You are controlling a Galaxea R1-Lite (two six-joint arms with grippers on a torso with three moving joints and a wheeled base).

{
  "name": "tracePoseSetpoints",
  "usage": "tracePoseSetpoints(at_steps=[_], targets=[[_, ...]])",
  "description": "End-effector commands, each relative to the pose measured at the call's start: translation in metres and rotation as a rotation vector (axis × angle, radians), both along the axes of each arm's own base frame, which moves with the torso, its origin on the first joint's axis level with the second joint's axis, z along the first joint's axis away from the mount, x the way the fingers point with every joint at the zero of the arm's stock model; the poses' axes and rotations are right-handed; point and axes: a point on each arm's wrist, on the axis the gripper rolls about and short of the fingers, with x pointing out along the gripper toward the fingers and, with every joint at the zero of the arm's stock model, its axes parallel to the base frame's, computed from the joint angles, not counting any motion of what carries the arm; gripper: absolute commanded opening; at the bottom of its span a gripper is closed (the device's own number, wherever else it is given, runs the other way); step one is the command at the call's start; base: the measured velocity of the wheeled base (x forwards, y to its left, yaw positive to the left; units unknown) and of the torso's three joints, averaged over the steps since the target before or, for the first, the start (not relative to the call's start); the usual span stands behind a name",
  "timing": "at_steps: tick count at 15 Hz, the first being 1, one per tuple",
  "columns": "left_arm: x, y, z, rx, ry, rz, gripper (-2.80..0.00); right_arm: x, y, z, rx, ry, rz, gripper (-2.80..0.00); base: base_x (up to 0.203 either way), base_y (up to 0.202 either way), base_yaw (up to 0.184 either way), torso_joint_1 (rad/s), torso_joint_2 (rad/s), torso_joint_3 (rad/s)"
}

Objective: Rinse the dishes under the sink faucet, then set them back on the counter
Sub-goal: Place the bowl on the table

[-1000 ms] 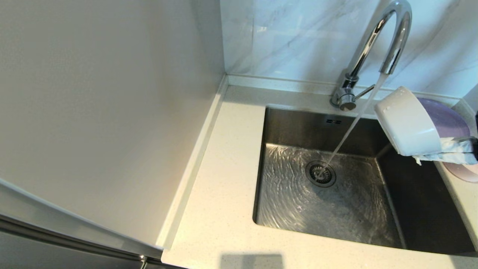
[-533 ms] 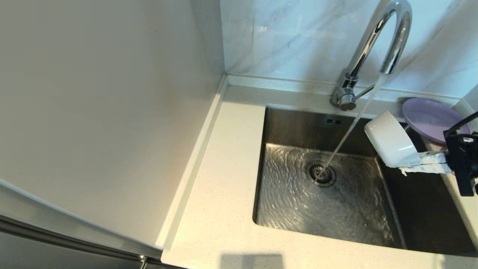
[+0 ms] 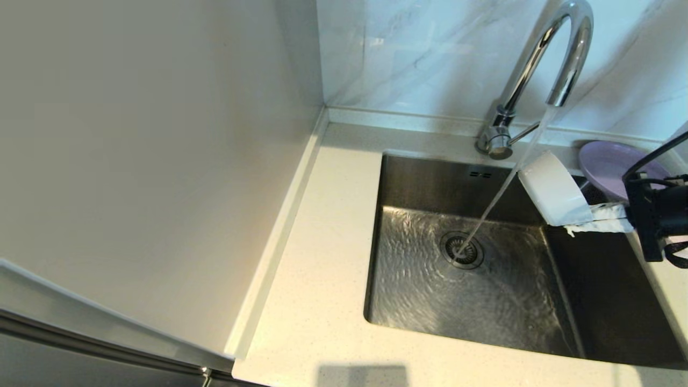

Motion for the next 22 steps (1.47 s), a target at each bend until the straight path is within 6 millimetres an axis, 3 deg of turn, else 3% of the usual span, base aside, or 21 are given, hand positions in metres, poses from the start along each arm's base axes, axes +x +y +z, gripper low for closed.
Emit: tracePoseSetpoints(at_steps=[1,7,15,18,20,22], targets=[[0.0,0.0,0.0,-0.001,0.0,0.001,-2.8,0.007,-0.002,0.001,-0.003,0.0,-0.01,-2.8,0.0,0.0,0.0,0.0,0.0,0.0],[0.0,0.0,0.0,-0.001,0.0,0.0,-2.8,0.015,-0.004,0.015,-0.049,-0.05,-0.041,-2.8,0.0,0.0,0.0,0.0,0.0,0.0],[0.0,0.0,0.0,-0.001,0.0,0.001,-2.8,0.019,-0.005,0.009,-0.134,-0.044,-0.05,-2.8,0.0,0.0,0.0,0.0,0.0,0.0],[0.0,0.0,0.0,-0.001,0.0,0.001,-2.8,0.011,-0.008,0.001,-0.36,-0.055,-0.028,-2.8,0.0,0.0,0.0,0.0,0.0,0.0],[0.0,0.0,0.0,-0.001,0.0,0.001,-2.8,-0.003,-0.008,-0.007,-0.631,-0.049,0.026,-2.8,0.0,0.0,0.0,0.0,0.0,0.0],[0.0,0.0,0.0,-0.001,0.0,0.001,-2.8,-0.026,-0.009,-0.002,-0.948,-0.061,0.091,-2.8,0.0,0.0,0.0,0.0,0.0,0.0]])
